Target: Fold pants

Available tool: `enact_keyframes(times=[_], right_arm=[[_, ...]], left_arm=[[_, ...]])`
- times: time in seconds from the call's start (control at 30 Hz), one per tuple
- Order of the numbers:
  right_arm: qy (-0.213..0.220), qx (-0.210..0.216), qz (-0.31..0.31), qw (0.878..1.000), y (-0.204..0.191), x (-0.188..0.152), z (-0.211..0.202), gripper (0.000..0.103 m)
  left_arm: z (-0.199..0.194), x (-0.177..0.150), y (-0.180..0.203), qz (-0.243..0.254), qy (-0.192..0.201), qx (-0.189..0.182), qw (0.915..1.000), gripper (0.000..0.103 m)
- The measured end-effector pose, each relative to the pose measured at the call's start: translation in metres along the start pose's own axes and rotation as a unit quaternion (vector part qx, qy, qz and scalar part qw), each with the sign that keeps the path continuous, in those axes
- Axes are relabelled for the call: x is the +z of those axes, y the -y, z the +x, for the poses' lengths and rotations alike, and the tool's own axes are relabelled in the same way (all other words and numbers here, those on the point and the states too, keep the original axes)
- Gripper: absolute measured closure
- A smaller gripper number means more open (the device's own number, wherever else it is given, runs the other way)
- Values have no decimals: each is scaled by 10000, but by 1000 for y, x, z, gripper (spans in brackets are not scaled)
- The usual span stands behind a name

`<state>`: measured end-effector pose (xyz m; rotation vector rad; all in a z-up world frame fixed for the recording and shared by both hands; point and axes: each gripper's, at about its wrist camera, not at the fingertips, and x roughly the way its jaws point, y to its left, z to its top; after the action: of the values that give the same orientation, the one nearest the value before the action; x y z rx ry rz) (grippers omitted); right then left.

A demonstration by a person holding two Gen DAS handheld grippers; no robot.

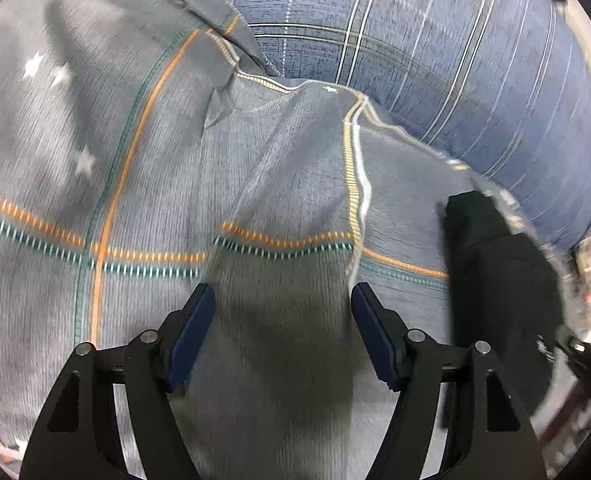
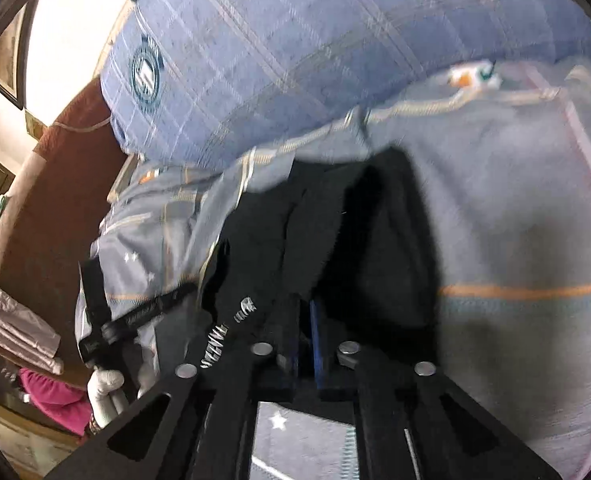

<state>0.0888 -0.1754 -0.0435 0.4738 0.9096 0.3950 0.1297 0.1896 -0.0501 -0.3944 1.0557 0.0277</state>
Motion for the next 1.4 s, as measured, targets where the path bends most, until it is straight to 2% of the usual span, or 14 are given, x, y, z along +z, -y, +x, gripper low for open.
enact_keyframes(times=[0.17,0.3,0.53,0.63,0.73,0.77,0.87,0.93,1.03,1.13,1.2,1.27,1.3,1.4], right_arm=[[108,-475,101,9988,18,6,-1,100],[-22,-817,-152,9965,16,-4,13,100],[143,-1399,-648,9879,3,-9,16,99],[114,-1435,-736,9868,5,-8,17,98],[-34,-1107,-663,9916,10,-1,11,93],[50,-1024,-514,9934,13,4,0,92],[590,-769,-369,9946,8,18,-31,89],[685,-299,-317,9967,-1,30,-35,89],[269,323,-153,9990,-9,49,0,89],[-386,271,48,9989,0,65,61,90],[-650,229,409,9968,20,71,95,103],[-368,470,753,9954,29,73,91,103],[-174,610,758,9951,29,73,81,96],[333,680,458,9961,24,63,42,94]], left_arm=[[-46,-5,10,14,395,-465,9981,34],[-71,-6,43,246,609,-866,9941,33],[-36,-20,143,1225,352,-1348,9826,33],[5,-39,168,1477,-139,-1317,9801,34],[36,-60,171,1331,-421,-1244,9824,34],[33,-64,171,1374,-213,-1283,9819,33],[32,-67,174,1430,-184,-1319,9807,33],[34,-67,174,1417,-178,-1348,9805,33],[32,-70,177,1522,-62,-1255,9803,33],[28,-70,175,1528,-98,-1233,9805,33],[15,-67,170,1499,-167,-1334,9795,33],[-3,-64,163,1578,-61,-1365,9780,34],[-17,-62,158,1644,78,-1291,9779,34],[-39,-60,144,1673,331,-1006,9802,34]])
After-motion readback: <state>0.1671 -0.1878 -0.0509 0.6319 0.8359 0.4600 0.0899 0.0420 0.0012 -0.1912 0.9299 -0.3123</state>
